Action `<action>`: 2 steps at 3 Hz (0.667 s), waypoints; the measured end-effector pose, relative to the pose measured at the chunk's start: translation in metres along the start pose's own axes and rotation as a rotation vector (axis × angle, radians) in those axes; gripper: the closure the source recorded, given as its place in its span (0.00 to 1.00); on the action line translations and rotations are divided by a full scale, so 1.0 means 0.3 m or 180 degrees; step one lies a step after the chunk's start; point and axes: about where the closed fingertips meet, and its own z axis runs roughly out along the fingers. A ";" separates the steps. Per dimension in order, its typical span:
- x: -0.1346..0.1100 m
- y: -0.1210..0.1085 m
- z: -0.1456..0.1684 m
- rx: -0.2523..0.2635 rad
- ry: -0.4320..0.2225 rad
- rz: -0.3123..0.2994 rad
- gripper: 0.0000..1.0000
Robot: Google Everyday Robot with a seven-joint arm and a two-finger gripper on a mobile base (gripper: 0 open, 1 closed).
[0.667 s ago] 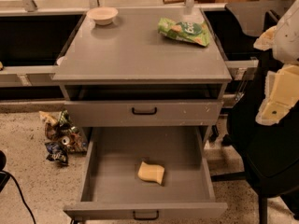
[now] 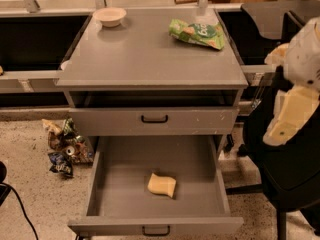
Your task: Pick sponge from middle drawer and place on counter
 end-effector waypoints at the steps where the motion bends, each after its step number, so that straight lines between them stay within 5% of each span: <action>1: -0.001 0.081 0.153 -0.0047 -0.0324 0.0122 0.00; 2: -0.031 0.146 0.319 -0.0120 -0.0645 0.0258 0.00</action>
Offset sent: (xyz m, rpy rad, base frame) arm -0.0115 0.0632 -0.1591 0.3545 0.0244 -0.0161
